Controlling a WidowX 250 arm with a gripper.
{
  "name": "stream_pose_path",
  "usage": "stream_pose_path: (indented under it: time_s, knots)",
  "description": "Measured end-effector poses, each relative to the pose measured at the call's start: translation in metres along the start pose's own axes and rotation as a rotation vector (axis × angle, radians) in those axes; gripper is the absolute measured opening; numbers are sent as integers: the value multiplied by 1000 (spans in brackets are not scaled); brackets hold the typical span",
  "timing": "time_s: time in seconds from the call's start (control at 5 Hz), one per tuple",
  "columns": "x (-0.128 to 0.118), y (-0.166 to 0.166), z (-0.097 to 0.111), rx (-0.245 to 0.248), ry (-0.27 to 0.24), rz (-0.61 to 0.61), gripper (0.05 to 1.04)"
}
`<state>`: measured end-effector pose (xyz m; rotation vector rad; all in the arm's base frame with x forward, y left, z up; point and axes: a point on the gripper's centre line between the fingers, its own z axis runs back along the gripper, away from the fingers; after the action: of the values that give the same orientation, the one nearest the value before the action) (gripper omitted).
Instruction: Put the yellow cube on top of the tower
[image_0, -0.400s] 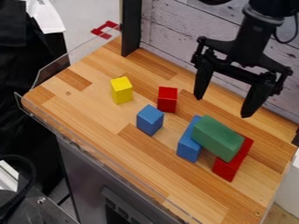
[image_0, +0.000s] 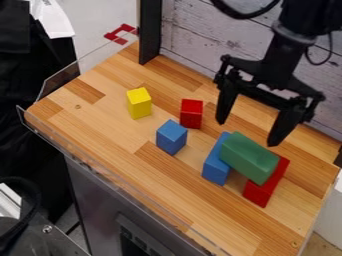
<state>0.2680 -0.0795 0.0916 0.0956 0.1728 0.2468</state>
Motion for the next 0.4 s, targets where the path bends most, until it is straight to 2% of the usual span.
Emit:
stream_pose_path:
  time_s: [0.4]
  knots:
    - [1,46,2,-44,-45,108,1001]
